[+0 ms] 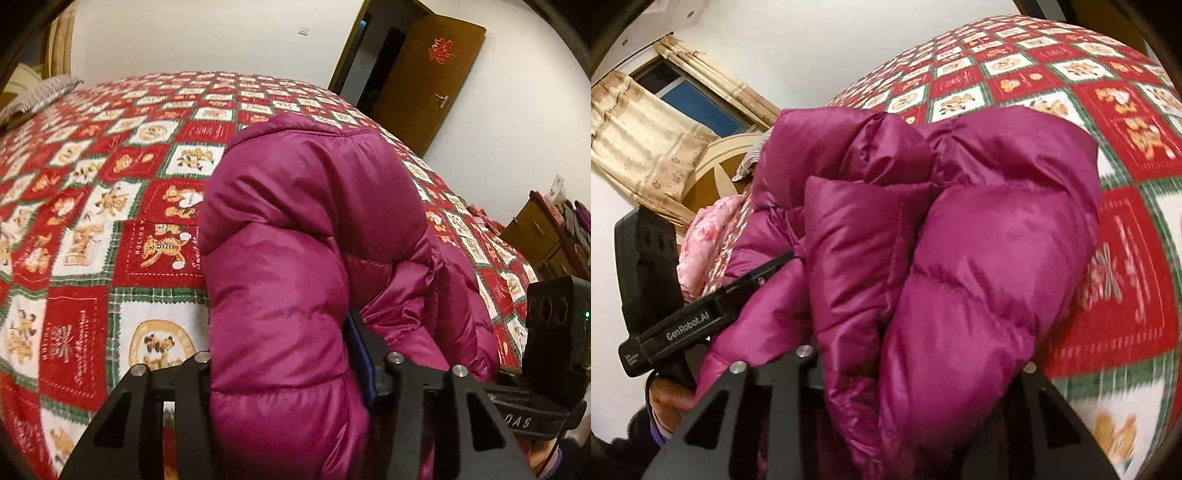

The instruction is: Fold large clothes

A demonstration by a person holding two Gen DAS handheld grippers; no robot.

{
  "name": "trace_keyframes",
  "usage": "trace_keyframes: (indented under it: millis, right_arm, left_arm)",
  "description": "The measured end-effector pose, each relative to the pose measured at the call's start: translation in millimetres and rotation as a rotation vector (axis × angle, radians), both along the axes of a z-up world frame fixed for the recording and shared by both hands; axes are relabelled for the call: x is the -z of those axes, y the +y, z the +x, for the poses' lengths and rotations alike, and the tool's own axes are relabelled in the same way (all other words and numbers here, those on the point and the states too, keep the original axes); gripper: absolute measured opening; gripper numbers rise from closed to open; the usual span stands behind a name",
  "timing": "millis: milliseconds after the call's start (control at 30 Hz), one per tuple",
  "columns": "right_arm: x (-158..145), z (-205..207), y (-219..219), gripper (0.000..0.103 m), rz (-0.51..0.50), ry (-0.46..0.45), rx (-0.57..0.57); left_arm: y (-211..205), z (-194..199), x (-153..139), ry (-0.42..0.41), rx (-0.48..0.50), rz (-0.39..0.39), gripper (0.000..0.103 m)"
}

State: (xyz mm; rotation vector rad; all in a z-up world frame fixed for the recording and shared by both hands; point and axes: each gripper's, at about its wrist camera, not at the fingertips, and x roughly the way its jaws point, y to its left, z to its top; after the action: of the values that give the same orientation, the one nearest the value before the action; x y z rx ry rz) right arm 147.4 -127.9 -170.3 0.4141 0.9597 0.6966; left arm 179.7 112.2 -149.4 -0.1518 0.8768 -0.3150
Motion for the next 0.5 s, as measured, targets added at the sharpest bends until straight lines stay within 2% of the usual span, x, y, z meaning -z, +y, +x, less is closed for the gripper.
trace_keyframes:
  millis: [200,500]
  right_arm:
    - [-13.3,-26.6,-5.5,0.032,0.009,-0.028,-0.002]
    - [-43.7,-67.0,-35.9,0.031,0.007,-0.104,0.073]
  left_arm:
    - [-6.2,-26.6,-19.1,-0.038,0.030,0.018,0.048]
    - [-35.8,-52.1,-47.2,-0.097,0.091,0.013,0.048]
